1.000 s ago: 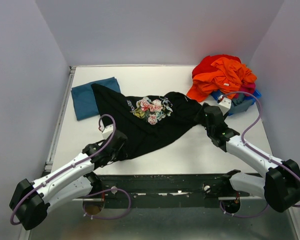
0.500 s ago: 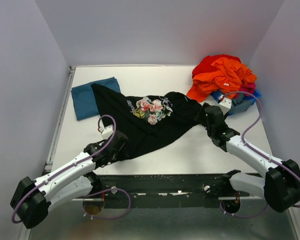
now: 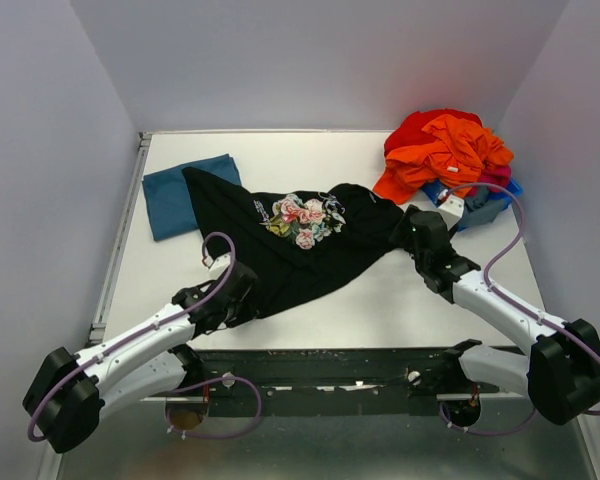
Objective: Fold and stack the t-shirts
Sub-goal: Flatten out the tshirt
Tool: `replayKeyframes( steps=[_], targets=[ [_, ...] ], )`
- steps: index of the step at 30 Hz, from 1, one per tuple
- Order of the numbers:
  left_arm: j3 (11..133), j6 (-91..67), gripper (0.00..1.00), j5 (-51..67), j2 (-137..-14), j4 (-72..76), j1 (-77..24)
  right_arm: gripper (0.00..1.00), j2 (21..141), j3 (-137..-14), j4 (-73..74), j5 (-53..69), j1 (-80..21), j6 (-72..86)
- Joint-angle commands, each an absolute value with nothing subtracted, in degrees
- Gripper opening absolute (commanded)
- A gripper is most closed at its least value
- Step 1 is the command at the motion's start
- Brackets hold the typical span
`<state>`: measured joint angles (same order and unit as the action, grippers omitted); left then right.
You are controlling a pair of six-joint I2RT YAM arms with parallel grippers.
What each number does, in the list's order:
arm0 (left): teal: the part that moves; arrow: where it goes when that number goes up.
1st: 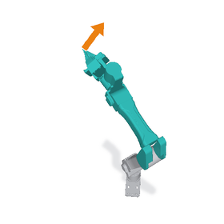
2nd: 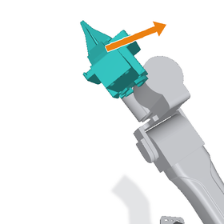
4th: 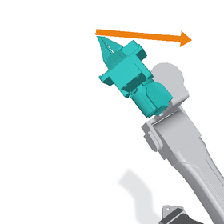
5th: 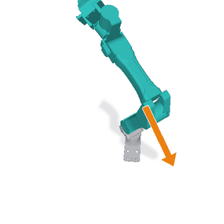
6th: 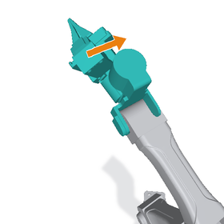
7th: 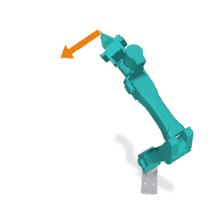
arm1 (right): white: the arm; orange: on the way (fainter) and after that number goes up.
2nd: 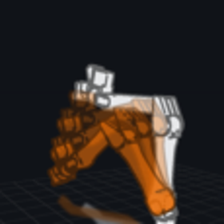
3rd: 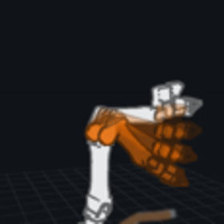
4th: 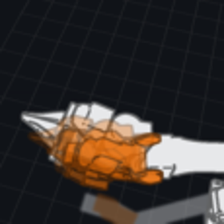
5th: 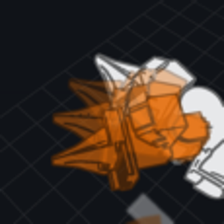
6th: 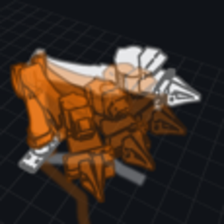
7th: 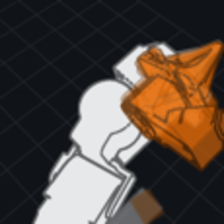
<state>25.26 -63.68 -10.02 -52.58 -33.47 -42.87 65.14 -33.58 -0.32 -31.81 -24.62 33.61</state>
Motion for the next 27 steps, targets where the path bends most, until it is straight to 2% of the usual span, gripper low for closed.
replayKeyframes(
  steps=[1, 6, 9, 13, 17, 22, 27],
  targets=[
    [27.7, -62.8, 0.0, -13.4, -49.6, -35.6, -42.7, 0.83, 65.0, -34.6, -0.1, -31.5, -24.3, 34.5],
    [33.1, -58.9, 0.0, -17.0, -47.4, -39.0, -41.1, 0.83, 65.0, -34.7, -0.1, -31.4, -24.0, 34.5],
    [36.8, -55.6, 0.0, -19.5, -46.2, -43.2, -36.5, 0.83, 65.2, -34.9, 3.2, -31.9, -22.7, 36.6],
    [40.5, -48.5, 0.0, -16.4, -44.0, -43.1, -24.9, 0.82, 67.8, -34.5, 3.9, -21.7, -16.3, 39.5],
    [43.4, -46.6, 0.0, -16.3, -43.5, -44.6, -19.2, 0.81, 75.7, -38.6, 7.8, -12.7, -9.2, 41.8],
    [42.1, -46.1, 0.0, -14.3, -41.4, -42.8, -15.9, 0.8, 77.3, -39.5, 12.0, -11.3, -7.4, 43.9],
    [39.8, -48.0, 0.0, -13.0, -41.8, -41.1, -15.3, 0.71, 71.0, -36.7, 18.7, -16.0, -6.6, 47.4]
  ],
)
